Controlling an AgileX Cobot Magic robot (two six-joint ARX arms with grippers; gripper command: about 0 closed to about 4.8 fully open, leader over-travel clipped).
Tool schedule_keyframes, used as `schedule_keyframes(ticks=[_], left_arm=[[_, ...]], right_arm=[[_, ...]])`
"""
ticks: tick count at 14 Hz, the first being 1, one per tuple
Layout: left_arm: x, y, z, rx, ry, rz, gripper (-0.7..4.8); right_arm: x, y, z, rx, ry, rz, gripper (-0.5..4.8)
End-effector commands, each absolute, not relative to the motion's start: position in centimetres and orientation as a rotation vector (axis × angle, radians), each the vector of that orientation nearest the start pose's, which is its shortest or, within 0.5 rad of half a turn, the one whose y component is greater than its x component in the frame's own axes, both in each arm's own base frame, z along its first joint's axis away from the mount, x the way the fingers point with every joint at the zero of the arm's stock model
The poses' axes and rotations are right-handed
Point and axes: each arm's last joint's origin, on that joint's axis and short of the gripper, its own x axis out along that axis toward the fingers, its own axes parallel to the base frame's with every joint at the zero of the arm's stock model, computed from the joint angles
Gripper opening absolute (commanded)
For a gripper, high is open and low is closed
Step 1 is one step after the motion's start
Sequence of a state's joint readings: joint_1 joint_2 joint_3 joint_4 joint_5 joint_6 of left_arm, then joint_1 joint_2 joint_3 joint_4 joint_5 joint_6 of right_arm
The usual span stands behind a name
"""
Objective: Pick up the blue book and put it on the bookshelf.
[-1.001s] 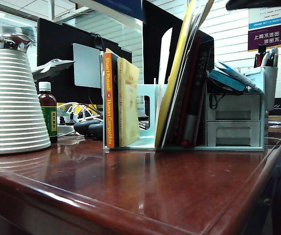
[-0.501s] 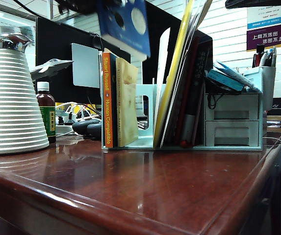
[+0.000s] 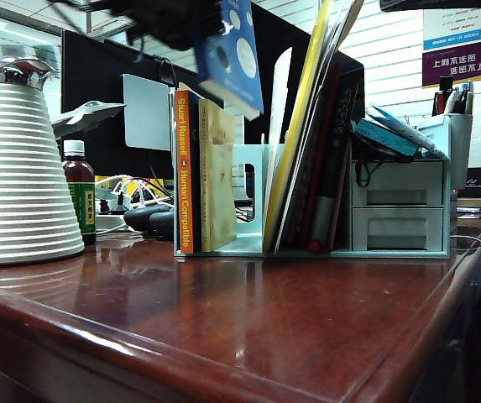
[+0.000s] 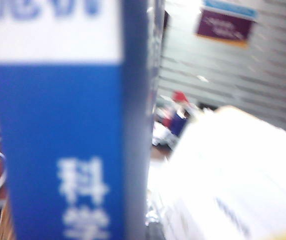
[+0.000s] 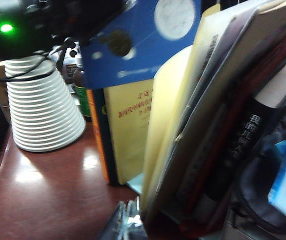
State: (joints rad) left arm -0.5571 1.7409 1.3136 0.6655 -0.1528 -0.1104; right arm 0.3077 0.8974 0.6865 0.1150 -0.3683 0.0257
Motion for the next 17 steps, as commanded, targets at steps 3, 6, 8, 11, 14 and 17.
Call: schedule_keyframes(ticks=[3,6,8,11,14,17], left_arm=[[35.2,-23.7,34.2,-0.193,-0.271,-0.297,-0.06],[35.9,-24.4,32.4,-0.155,-0.243,-0.272,-0.06],[36.5,-24.6,31.1,-0.146,-0.215,-0.205,-0.06],[36.3,-24.4,32.0,-0.203,-0.314,-0.195,-0.06],[36.1,-24.2,32.7,-0.2,-0.386,-0.177,-0.06],[36.4,-24.5,31.6,-0.176,-0.277,-0.191,-0.06]], right_arm=[[18.8,7.1,31.3,0.029,0.073,0.695,-0.05],[18.8,7.1,31.3,0.029,0.073,0.695,-0.05],[18.8,7.1,31.3,0.031,0.073,0.696,-0.05],[18.8,7.1,31.3,0.031,0.074,0.696,-0.05],[18.8,7.1,31.3,0.031,0.074,0.696,-0.05],[18.8,7.1,31.3,0.031,0.074,0.696,-0.05]])
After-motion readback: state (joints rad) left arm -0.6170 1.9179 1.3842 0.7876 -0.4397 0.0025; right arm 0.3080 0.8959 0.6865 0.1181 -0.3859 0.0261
